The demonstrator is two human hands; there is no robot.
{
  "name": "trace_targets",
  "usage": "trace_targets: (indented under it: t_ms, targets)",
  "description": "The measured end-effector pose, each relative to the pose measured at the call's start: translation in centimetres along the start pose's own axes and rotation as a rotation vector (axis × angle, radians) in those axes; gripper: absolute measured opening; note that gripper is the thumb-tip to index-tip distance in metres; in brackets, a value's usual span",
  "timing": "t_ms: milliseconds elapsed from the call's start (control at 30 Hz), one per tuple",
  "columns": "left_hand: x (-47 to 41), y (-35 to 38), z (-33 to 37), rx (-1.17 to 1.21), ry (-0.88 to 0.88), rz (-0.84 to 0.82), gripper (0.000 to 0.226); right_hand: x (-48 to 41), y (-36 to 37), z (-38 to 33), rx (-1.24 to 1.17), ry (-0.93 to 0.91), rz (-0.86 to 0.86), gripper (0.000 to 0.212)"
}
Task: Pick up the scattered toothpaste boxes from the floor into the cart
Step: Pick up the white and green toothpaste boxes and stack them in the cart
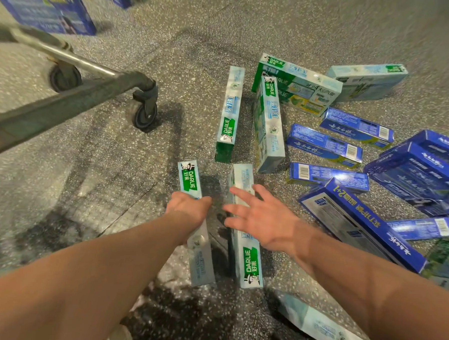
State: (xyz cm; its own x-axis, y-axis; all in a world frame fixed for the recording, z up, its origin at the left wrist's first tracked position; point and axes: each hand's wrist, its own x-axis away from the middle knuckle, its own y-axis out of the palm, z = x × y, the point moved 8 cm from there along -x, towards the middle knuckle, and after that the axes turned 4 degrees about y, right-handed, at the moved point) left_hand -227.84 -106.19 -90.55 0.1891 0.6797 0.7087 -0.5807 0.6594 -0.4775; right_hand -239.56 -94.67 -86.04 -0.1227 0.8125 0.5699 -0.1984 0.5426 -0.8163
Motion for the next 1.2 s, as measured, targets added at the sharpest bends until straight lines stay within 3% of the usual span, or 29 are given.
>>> trace_targets:
  t_ms: [100, 200, 367, 567, 700, 900, 1033, 1133, 1200]
  targets:
    - [-0.3, -1.8, -0.8, 0.074, -0.014, 0.015, 0.041, -0.4, -0.5, 0.0, 0.078, -0.007, 0.03, 0.066]
    - [-0.2, -3.9, -1.6, 0.058, -0.036, 0.054, 0.043, -0.1, -2.2, 1.7, 0.055, 0.114, 0.097, 0.057]
    - [-0.4, -7.1, -2.7, 0.081, -0.094, 0.118, 0.039, 0.9, -3.9, 5.2, -0.299, 0.442, 0.073, 0.039]
    - [1.2, -4.7, -2.2, 0.143, -0.093, 0.063, 0.044, 1.5, -2.9, 5.2, -0.62, 0.724, 0.067, 0.039]
    - [2.8, -0.3, -1.5, 0.23, -0.077, -0.062, 0.044, 0.9, -2.4, 4.0, -0.698, 0.768, 0.068, 0.041]
    - [3.3, 3.9, -1.6, 0.359, -0.069, -0.244, 0.046, -0.1, -2.0, 3.1, -0.873, 0.76, 0.09, 0.027]
    - [0.9, 4.9, -3.0, 0.352, -0.041, -0.23, 0.077, -0.8, -0.8, 2.9, -0.902, 0.74, 0.048, 0.034]
    - [3.2, 3.8, -1.0, 0.399, -0.013, -0.282, 0.035, -1.6, -0.5, 2.5, -0.863, 0.711, 0.046, 0.04]
    - [3.8, 3.6, -0.6, 0.421, -0.041, -0.299, 0.021, -1.9, -0.4, 2.2, -0.9, 0.678, 0.05, 0.04]
